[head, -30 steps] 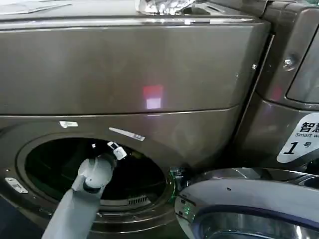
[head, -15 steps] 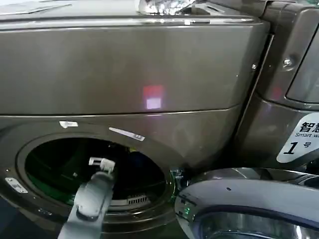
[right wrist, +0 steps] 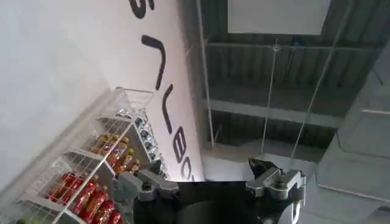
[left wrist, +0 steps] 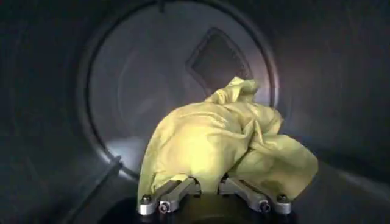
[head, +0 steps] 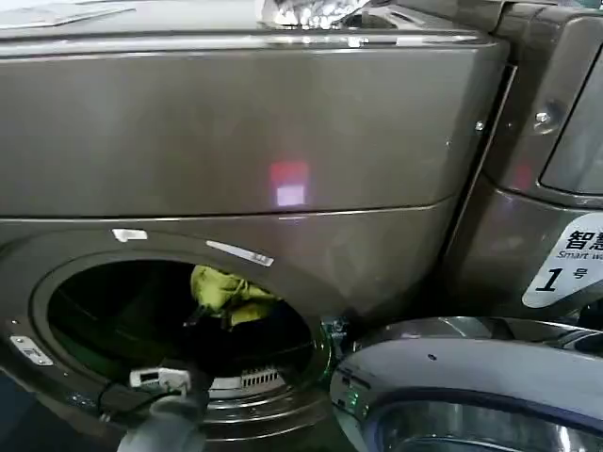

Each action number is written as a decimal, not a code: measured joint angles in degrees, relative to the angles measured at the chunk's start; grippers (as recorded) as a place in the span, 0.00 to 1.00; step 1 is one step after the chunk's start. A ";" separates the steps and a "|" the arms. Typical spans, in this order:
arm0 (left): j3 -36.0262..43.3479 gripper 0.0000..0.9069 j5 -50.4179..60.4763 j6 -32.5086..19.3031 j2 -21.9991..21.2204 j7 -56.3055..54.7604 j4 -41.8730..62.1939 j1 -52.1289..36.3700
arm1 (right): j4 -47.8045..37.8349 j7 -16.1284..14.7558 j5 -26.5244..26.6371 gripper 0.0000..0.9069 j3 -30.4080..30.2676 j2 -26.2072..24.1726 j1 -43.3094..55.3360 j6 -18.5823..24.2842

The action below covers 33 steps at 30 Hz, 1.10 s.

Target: Grasp the clothes from the dryer.

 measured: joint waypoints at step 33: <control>-1.39 0.00 -0.30 0.02 -0.61 0.13 -3.02 3.83 | 0.86 -1.53 -0.83 1.00 -0.24 0.41 0.44 -0.47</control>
